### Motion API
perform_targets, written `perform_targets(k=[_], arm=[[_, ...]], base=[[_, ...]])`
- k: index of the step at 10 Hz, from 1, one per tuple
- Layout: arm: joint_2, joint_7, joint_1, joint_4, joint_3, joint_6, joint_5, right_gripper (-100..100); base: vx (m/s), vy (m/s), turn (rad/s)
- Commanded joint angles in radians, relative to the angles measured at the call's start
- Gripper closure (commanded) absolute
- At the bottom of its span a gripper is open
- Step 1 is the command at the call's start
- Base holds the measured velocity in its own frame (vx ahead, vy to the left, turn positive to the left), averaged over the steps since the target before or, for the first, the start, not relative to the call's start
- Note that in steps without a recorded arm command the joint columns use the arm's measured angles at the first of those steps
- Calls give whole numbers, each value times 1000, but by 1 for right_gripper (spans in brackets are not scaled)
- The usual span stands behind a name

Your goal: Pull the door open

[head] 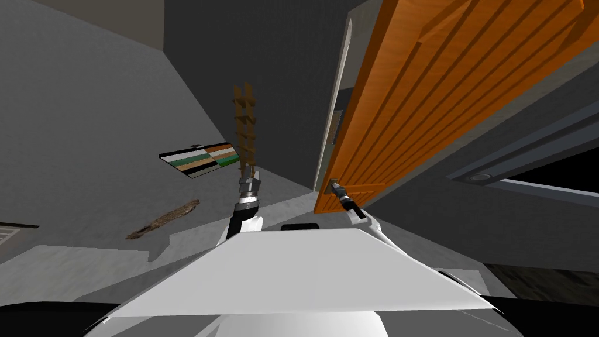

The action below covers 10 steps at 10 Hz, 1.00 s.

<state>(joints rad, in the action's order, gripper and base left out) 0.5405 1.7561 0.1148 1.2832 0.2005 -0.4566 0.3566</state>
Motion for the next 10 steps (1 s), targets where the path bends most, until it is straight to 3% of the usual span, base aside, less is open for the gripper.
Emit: perform_targets(k=[1, 2, 10], arm=[[0, 0, 0, 0, 0, 0, 0, 100], [33, 31, 23, 6, 23, -35, -10, 100], [170, 152, 107, 37, 102, -184, -45, 100]], base=[[-96, -35, 27], [-85, -51, 22], [-102, -46, 11]])
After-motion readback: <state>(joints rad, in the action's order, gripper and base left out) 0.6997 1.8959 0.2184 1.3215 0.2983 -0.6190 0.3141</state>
